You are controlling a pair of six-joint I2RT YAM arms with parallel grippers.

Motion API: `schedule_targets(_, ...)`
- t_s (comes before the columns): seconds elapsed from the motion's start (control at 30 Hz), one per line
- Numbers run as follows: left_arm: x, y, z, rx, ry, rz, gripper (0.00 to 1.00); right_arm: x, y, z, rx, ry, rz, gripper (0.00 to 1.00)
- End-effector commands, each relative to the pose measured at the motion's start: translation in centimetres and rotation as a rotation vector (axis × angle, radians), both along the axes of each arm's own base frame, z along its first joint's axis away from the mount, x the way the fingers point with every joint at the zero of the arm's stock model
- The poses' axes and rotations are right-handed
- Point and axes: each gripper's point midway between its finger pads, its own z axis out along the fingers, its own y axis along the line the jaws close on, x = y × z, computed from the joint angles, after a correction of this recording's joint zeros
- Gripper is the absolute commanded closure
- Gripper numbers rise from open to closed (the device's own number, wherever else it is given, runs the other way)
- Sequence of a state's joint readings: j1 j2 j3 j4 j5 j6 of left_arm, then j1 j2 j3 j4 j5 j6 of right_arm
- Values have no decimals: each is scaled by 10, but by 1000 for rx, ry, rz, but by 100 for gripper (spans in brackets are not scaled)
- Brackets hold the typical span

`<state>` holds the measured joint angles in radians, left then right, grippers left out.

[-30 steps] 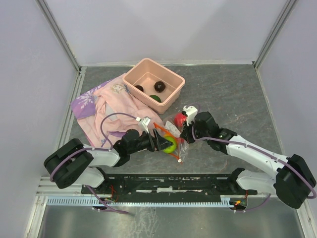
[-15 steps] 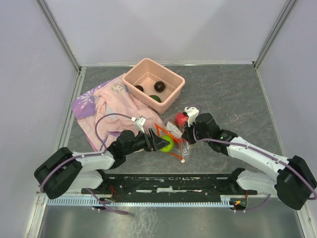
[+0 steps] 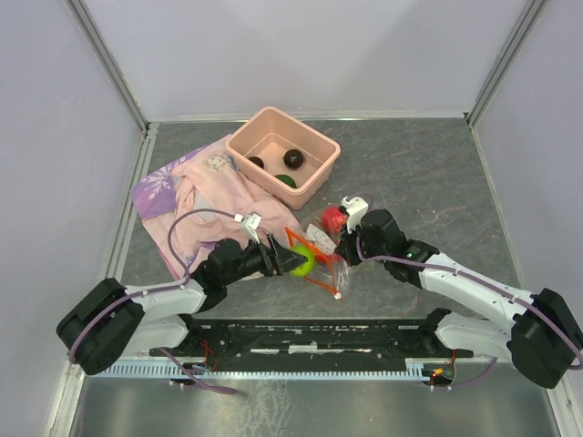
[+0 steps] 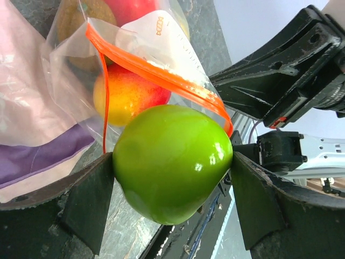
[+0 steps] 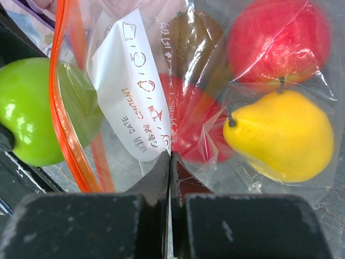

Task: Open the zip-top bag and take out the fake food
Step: Pick up the fake fruit from the zipper food storage bag, then place the fake fruit in the bin.

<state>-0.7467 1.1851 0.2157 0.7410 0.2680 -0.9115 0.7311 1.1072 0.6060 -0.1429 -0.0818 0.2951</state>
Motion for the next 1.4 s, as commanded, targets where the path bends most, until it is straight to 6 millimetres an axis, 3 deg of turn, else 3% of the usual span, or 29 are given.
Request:
schedule_targets(0.0,0,6,22,-66,-39,0,61,9,-2,13,25,-54,-47,98)
schedule_targets(0.2,5,19,43,-86,-62,21,61,10,-4,11,18,-54,-62,98)
schedule_targets(0.37,16,30,77,-123,-117,39,61,11,-4,11,19,-53,-64,98)
schedule_targets(0.5,36,36,105,-95,-182,54,61,10,-4,10,18,-50,-61,98)
schedule_targets(0.7,85,40,150,-66,-273,89,61,9,-3,9,21,-46,-57,98)
schedule_targets(1.03,181,41,178,110,-339,238,62,7,-1,10,39,-43,-51,98)
schedule_targets(1.37,227,42,177,215,-339,311,62,5,0,9,55,-42,-51,98)
